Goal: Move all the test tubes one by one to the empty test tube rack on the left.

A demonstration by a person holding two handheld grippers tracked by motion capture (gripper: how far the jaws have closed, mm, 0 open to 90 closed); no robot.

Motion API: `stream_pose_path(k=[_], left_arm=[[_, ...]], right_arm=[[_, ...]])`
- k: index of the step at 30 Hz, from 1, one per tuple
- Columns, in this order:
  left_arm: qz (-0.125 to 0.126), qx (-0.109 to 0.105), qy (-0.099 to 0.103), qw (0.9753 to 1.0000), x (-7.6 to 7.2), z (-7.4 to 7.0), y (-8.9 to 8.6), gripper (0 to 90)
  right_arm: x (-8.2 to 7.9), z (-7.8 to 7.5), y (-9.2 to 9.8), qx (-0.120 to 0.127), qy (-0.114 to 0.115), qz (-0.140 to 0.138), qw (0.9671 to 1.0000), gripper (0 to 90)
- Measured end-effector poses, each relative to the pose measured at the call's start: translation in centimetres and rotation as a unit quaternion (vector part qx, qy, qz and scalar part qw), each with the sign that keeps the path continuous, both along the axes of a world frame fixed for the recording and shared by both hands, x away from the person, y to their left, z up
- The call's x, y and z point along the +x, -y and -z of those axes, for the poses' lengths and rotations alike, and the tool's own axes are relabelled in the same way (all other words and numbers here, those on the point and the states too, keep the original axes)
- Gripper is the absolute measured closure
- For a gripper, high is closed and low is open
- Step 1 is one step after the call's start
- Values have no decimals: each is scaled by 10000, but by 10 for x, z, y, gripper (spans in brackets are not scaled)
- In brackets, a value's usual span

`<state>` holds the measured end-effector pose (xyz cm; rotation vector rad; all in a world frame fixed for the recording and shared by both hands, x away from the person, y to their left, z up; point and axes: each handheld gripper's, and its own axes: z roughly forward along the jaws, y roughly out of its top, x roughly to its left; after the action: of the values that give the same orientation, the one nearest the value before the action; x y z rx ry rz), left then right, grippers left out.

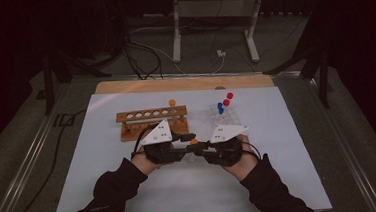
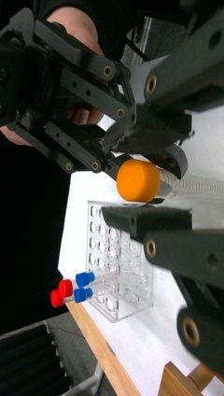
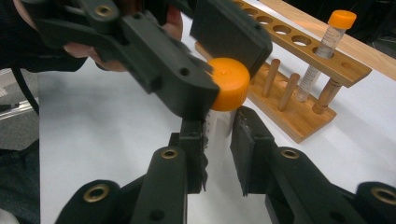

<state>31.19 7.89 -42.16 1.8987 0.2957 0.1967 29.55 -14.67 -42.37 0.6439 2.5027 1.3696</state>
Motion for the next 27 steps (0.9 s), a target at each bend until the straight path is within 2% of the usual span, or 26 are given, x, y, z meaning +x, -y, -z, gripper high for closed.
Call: stream_pose_path(k=[9,16,20,25,27], left_arm=[[-21,-13,85,10000,3,-7,-3,715],[-270,-56,129,9995,16,-25,-18,717],[-463,-7,198,9987,24,-35,-26,717],[-703,72,275,9971,36,-45,-34,717],[-804,80,287,9963,42,-48,-37,717]], right_arm=[[-1,-2,3,118,75,14,9999,718],[-5,-4,10,418,354,127,9984,468],[-5,-7,15,517,169,442,9975,274],[-6,-8,18,639,243,668,9954,120],[-6,-8,18,724,269,750,9942,0]])
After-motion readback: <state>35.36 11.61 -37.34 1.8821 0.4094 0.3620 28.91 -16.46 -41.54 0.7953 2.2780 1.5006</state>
